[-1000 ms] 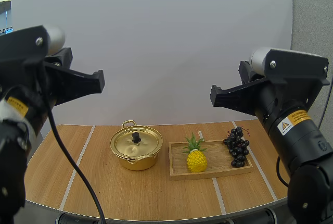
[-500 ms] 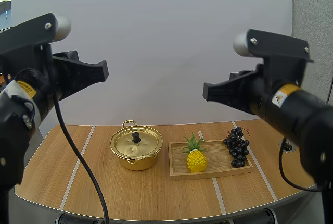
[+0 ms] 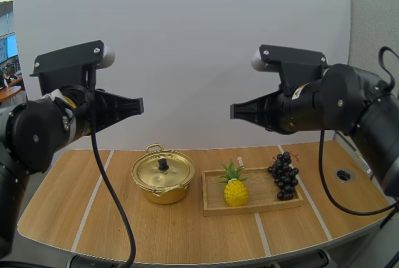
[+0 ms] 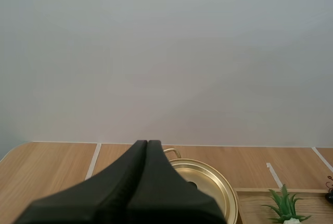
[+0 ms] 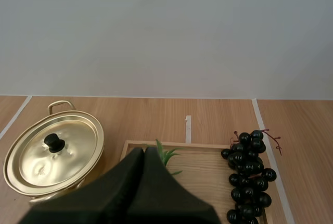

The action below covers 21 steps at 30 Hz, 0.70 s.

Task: Open the pot, put the pineapple inside, and close it

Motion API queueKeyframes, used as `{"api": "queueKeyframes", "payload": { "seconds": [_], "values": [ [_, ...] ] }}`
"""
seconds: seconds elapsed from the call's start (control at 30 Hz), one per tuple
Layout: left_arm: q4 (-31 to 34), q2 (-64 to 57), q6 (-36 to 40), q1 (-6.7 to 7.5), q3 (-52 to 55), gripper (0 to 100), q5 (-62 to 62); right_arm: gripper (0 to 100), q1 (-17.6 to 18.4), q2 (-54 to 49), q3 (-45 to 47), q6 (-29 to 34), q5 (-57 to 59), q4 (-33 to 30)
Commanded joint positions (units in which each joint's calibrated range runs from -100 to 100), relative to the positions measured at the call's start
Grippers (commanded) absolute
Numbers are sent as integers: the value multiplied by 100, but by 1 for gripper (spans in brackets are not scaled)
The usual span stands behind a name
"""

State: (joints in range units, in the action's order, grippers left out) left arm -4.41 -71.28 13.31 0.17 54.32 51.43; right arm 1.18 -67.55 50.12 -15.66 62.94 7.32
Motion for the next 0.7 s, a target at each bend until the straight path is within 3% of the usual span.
{"api": "queueKeyframes", "payload": {
  "seconds": [0.0, 0.07, 0.2, 0.23, 0.27, 0.4, 0.47, 0.5, 0.67],
  "values": [
    [-2, 109, 43, -20, -35, 9, 43, 0, -17, 221, -53, -10, 306, 12],
    [-2, 109, 43, -20, -35, 26, 81, 0, -17, 219, -53, -10, 306, 12],
    [-2, 109, -129, -20, -35, 75, 132, 0, -17, 219, -53, 0, 306, 12],
    [-2, 109, -276, -20, -35, 92, 132, 5, -17, 219, -53, 0, 306, 12],
    [-2, 109, -353, -20, -35, 100, 132, 13, -17, 219, -53, 0, 306, 12],
    [-2, 109, -450, -20, -35, 100, 420, 62, -17, 219, -53, 0, 306, 12],
    [-2, 109, -450, -20, -35, 100, 637, 92, -17, 219, -53, 0, 306, 12],
    [-2, 109, -450, -20, -35, 100, 752, 100, -17, 219, -53, 0, 339, 12],
    [-2, 109, -450, -20, -35, 100, 1024, 100, -17, 219, -53, 0, 784, 225]
  ]
}}
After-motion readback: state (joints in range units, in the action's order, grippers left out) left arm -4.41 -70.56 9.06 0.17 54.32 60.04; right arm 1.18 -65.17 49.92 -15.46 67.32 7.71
